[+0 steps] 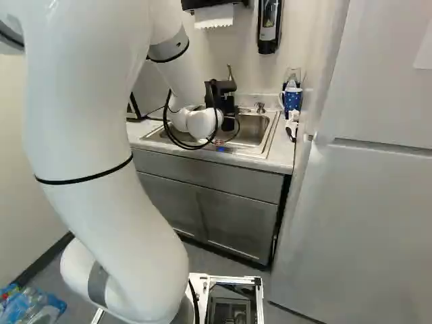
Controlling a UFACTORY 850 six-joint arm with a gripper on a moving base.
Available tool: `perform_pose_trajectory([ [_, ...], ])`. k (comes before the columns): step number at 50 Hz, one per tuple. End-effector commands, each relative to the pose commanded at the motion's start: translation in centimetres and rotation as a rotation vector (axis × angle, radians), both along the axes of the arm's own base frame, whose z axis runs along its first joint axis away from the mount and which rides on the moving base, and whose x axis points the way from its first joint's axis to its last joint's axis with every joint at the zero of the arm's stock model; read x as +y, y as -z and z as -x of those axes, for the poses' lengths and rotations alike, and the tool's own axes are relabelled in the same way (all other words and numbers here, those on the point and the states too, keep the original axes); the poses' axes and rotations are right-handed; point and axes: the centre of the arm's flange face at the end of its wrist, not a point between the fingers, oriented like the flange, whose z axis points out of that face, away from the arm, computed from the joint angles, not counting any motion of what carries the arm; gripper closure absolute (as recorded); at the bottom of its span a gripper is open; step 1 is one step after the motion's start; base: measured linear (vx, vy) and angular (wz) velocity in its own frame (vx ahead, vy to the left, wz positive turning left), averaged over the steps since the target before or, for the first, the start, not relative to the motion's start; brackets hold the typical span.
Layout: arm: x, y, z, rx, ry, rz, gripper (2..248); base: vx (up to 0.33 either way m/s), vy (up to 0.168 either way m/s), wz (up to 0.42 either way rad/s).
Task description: Rinse the cup and place it in the tray
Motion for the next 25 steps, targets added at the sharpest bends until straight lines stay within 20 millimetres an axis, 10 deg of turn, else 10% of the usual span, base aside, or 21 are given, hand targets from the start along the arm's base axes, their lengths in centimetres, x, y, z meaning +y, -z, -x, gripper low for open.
perform_pose_trajectory([
  [25,0.00,0.00,0.00,0.000,0.000,0.000,124,0.000,0.000,0.000],
])
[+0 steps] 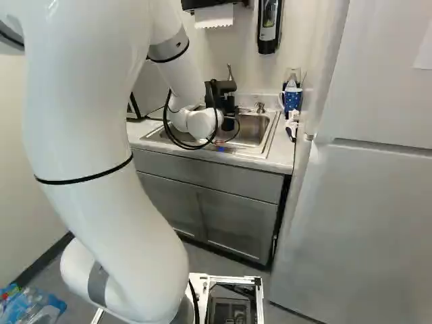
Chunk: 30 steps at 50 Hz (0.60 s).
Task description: Rinse the cup and place it in the tray
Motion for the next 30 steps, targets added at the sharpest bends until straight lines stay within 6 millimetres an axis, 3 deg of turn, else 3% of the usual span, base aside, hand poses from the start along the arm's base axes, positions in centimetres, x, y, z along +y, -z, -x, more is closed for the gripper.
perform_pose_trajectory([
  [30,0.00,0.00,0.00,0.000,0.000,0.000,124,0.000,0.000,0.000],
])
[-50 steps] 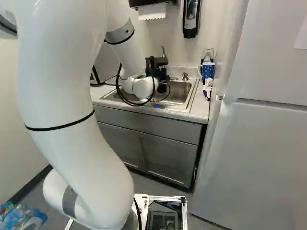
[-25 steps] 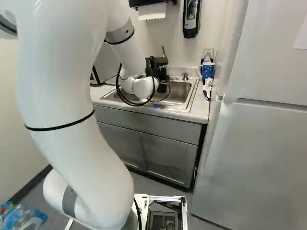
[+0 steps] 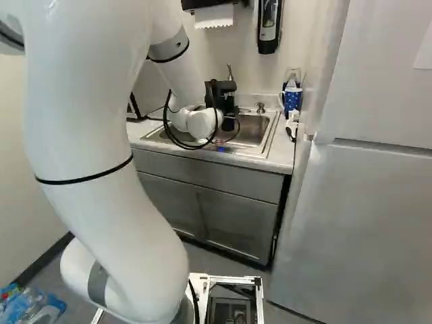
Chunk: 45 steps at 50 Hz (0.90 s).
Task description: Rinse the cup and place it in the tray
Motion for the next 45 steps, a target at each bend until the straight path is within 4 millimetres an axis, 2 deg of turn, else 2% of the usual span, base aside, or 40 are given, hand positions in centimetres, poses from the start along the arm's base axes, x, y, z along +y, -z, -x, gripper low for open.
perform_pose_trajectory([
  [45,0.00,0.00,0.00,0.000,0.000,0.000,124,0.000,0.000,0.000],
])
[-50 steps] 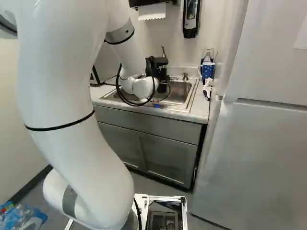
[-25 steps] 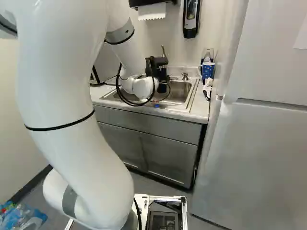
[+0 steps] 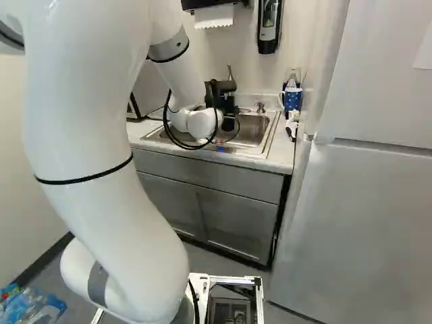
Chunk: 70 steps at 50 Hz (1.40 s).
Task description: Rinse the cup and place it in the tray
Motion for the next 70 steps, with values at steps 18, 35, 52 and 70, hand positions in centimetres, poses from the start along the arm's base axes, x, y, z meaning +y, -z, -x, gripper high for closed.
perform_pose_trajectory([
  [18,0.00,0.00,0.00,0.000,0.000,0.000,124,0.000,0.000,0.000],
  [35,0.00,0.00,0.00,0.000,0.000,0.000,124,0.000,0.000,0.000],
  [52,0.00,0.00,0.00,0.000,0.000,0.000,124,0.000,0.000,0.000],
  [70,0.00,0.00,0.00,0.000,0.000,0.000,124,0.000,0.000,0.000],
])
